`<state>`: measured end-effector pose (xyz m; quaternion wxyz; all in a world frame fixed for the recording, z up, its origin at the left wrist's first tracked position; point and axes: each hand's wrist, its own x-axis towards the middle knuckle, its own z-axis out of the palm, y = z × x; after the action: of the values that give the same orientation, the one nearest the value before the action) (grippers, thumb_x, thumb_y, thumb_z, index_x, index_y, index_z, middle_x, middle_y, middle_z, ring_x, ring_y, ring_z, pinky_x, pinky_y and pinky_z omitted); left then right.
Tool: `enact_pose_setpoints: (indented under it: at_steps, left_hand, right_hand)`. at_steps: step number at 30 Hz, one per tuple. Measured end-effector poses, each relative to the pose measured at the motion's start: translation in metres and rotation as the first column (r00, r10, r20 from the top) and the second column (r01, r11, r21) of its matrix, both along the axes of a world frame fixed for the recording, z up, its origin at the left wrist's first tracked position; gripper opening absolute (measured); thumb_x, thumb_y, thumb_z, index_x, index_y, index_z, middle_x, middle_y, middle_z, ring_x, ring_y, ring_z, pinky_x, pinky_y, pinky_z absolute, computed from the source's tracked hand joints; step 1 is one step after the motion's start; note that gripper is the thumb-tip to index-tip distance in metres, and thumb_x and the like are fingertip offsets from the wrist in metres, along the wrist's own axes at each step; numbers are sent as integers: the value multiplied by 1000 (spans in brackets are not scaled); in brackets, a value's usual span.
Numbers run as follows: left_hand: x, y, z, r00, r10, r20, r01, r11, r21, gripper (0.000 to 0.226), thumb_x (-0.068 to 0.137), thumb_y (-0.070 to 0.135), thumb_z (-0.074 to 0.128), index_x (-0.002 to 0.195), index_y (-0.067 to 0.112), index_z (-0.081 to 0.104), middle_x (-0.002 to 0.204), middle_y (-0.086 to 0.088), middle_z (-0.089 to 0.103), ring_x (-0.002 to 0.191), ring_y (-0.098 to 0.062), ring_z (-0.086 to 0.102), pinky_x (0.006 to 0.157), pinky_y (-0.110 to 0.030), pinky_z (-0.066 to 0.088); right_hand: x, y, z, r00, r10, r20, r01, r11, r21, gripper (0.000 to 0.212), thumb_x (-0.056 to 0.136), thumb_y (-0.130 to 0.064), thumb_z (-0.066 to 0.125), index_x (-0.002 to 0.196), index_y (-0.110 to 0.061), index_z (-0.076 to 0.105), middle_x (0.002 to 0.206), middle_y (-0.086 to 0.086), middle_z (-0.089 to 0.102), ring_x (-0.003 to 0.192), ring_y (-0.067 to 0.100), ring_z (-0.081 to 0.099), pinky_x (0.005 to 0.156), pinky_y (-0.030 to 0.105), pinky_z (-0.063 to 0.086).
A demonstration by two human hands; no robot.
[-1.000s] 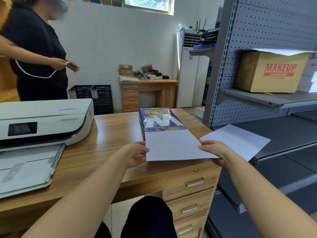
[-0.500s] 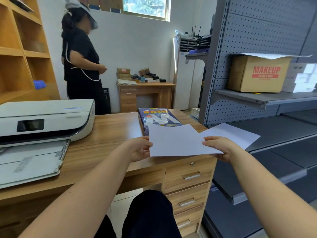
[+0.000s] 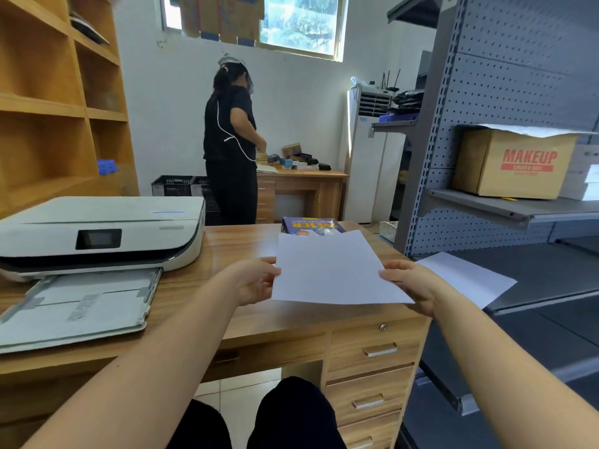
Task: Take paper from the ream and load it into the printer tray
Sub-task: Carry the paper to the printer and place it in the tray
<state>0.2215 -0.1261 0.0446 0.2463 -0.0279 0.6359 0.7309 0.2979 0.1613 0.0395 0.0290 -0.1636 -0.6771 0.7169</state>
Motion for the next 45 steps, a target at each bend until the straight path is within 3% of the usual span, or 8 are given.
enact_pose_setpoints:
  at_steps: [13,16,19,22,28,33,39,45]
  left_hand:
    - [-42,-74,-2,999,29,-31,-29,999,-13,40,97,-1,43,134,13,50,119,-11,68,95,-22,66,73,-34,58]
    - [-49,-90,-5,998,53,-30,-53,998,14,40,95,-3,45,132,14,52,106,-9,71,86,-21,66,66,-32,60]
    - [-50,-104,-5,996,73,-48,-72,997,12,38,96,-3,43,129,12,53,93,-6,71,79,-18,65,62,-29,58]
    - [-51,-118,-9,993,108,-40,-108,994,-9,37,97,-1,43,128,14,54,103,-9,70,82,-20,66,63,-30,59]
    - [-45,-156,-14,984,180,-7,-180,983,26,36,95,-3,46,122,16,60,107,-11,70,84,-21,67,66,-31,58]
    - [-38,-189,-12,975,223,0,-223,975,19,32,94,1,51,120,18,59,111,-14,71,88,-24,71,67,-34,58]
    - [-28,-219,-14,968,251,8,-251,967,39,30,92,0,54,116,17,60,118,-17,68,90,-26,70,71,-34,61]
    - [-14,-251,-18,953,301,25,-302,953,38,37,93,2,55,125,19,55,113,-16,71,99,-28,70,67,-35,61]
  right_hand:
    - [-65,-69,2,991,132,9,-131,988,-83,35,89,2,61,122,-5,52,95,18,70,69,25,70,50,28,58]
    - [-77,-83,0,988,153,10,-151,984,-96,36,89,3,60,123,-4,51,95,18,70,74,27,69,50,28,59]
    - [-91,-95,-4,985,173,3,-172,979,-106,37,89,5,60,124,-1,51,84,16,73,62,24,72,48,28,58]
    - [-100,-109,-6,980,200,18,-197,973,-118,34,89,5,59,120,-5,51,72,13,75,59,23,72,48,30,58]
    - [-112,-141,-11,965,260,39,-253,958,-136,34,88,3,62,119,-8,54,106,19,69,69,25,74,57,32,62]
    - [-117,-168,-6,942,328,73,-319,941,-108,28,89,-3,64,113,-13,56,105,17,70,87,30,72,52,29,59]
    - [-124,-194,-11,916,393,77,-387,918,-82,27,89,-5,65,112,-14,57,111,17,69,98,33,70,84,41,57]
    - [-125,-226,-18,891,449,70,-443,893,-84,29,89,-5,63,115,-12,54,112,17,69,96,32,70,75,38,61]
